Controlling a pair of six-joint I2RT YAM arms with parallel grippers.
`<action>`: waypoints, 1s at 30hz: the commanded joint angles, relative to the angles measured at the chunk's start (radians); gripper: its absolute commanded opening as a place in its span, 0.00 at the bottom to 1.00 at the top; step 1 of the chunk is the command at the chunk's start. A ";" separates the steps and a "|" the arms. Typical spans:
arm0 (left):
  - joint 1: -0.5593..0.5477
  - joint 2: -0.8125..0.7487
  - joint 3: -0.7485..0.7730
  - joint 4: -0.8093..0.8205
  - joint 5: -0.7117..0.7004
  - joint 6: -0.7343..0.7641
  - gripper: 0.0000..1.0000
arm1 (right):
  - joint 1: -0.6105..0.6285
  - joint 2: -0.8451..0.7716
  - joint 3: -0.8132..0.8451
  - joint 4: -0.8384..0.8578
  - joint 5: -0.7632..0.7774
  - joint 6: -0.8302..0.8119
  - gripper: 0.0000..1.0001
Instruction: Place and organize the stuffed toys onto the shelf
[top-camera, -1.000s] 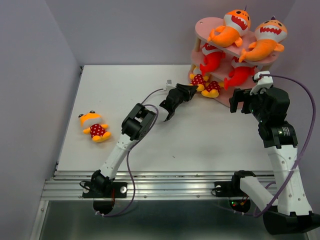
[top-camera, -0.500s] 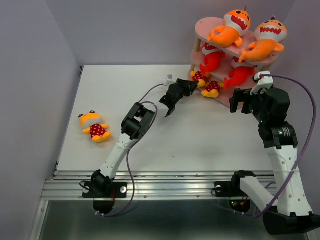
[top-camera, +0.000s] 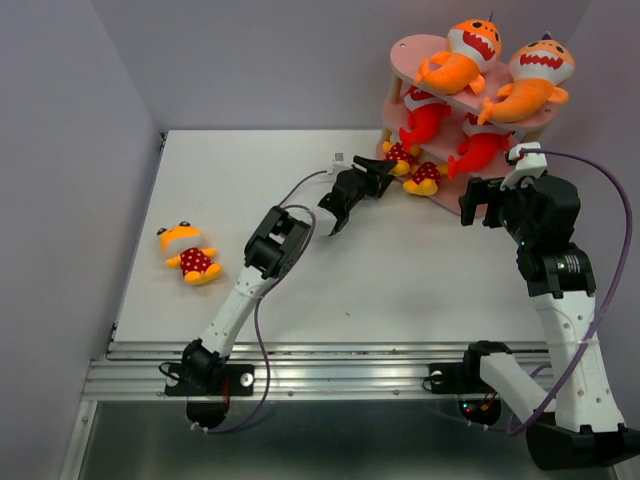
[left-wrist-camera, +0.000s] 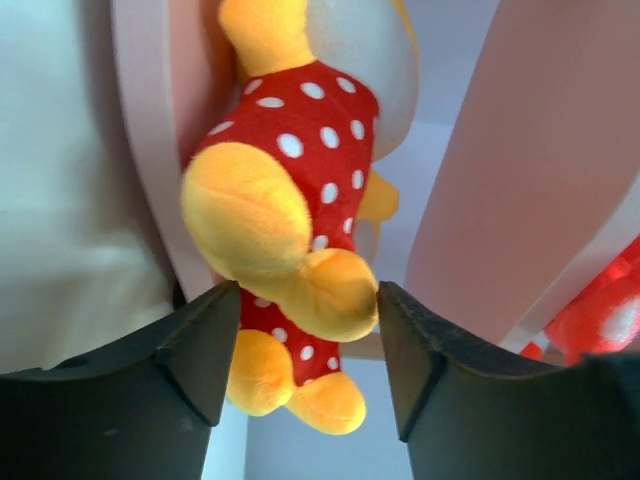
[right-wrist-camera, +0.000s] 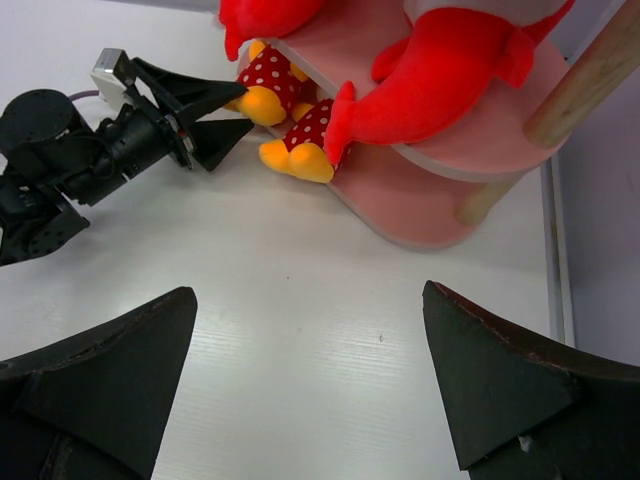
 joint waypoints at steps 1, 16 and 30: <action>0.006 -0.077 -0.045 0.054 0.001 0.012 0.71 | -0.009 -0.013 0.008 0.039 0.015 -0.008 1.00; 0.017 -0.235 -0.309 0.242 -0.024 0.046 0.99 | -0.009 -0.030 0.005 0.037 0.012 -0.010 1.00; 0.021 -0.690 -0.795 0.255 0.013 0.450 0.99 | -0.018 -0.001 -0.008 -0.094 -0.334 -0.173 1.00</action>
